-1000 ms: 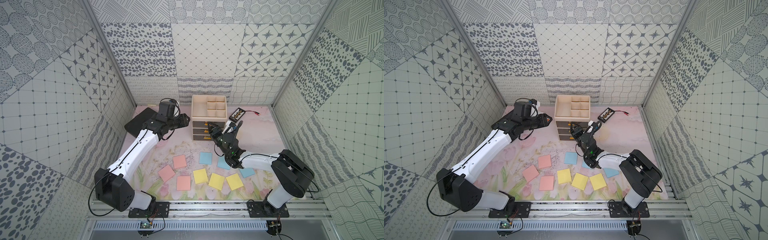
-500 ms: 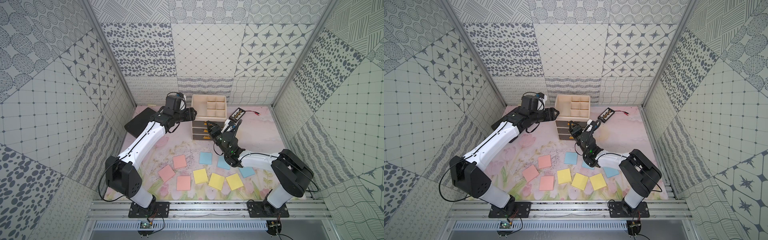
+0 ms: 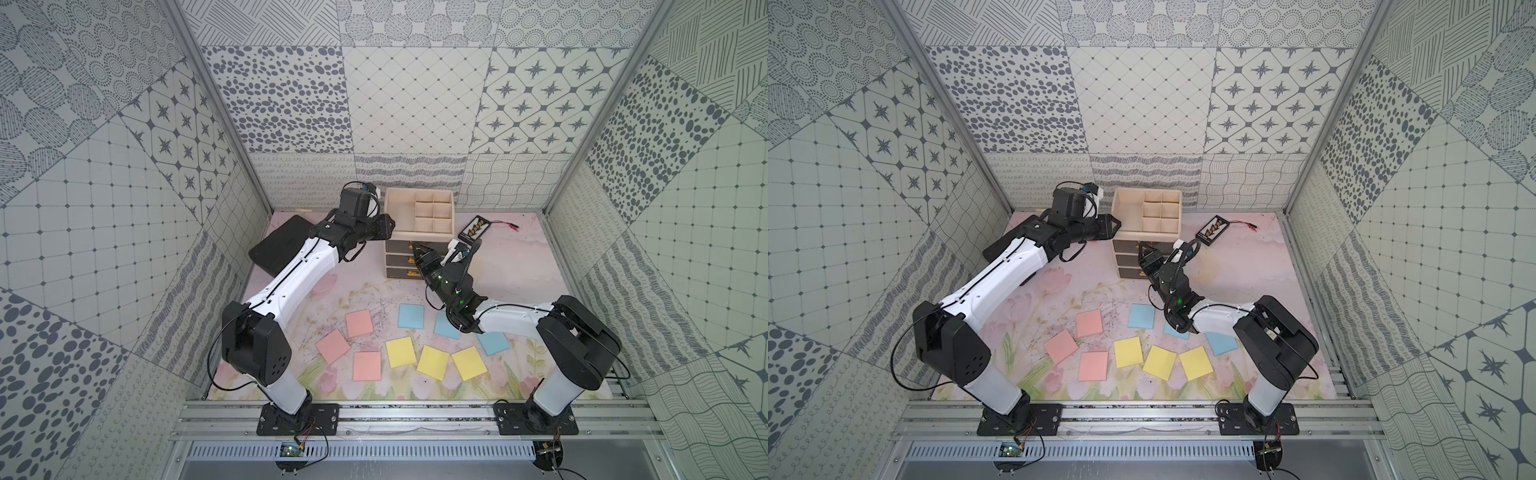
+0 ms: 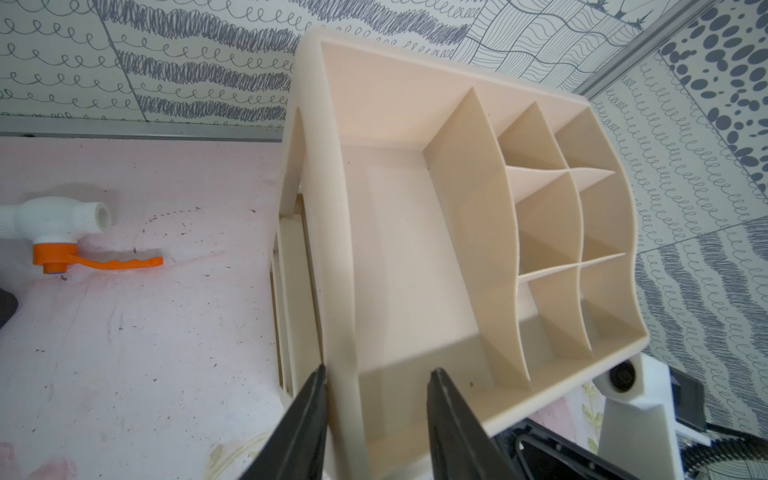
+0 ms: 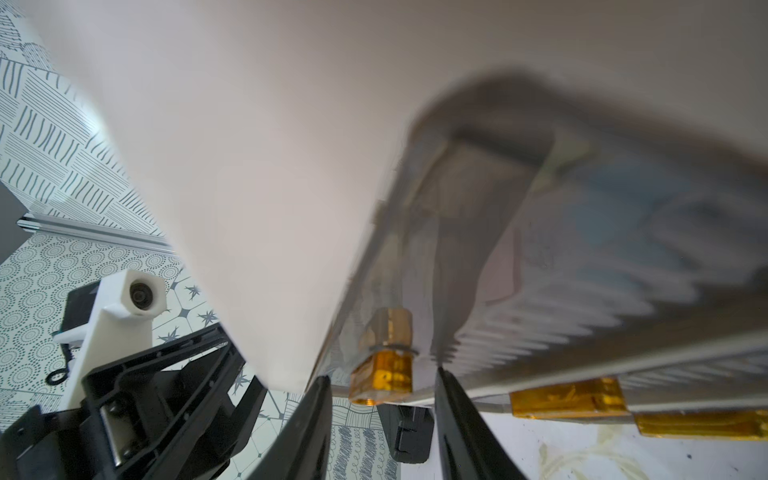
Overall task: Please put the sticky notes in the drawer by color
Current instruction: Open the drawer in the storage box.
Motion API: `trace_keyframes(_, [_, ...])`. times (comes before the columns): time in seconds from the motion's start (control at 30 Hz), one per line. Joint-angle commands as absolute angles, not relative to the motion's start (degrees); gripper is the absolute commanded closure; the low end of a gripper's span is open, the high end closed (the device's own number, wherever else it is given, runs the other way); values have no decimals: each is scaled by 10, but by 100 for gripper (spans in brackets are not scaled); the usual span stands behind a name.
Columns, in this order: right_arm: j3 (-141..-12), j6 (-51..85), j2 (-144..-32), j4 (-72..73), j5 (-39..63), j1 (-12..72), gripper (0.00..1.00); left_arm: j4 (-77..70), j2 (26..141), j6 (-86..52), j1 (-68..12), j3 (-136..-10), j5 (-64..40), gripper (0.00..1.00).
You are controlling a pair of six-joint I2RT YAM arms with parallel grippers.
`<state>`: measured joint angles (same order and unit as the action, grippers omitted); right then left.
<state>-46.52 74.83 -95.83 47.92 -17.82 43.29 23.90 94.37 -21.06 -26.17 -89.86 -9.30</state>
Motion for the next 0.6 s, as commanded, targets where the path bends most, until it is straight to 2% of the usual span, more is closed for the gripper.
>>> trace_keyframes(0.0, [-486,756,-968,505,-185,431,57,219,941,-195,-265,-903,-111,57])
trace_keyframes(0.37, [-490,764,-942,446,-206,431,56,214,933,-186,-268,-894,-124,54])
trace_keyframes(0.57, [-491,775,-951,461,-208,431,61,215,928,-183,-272,-893,-132,53])
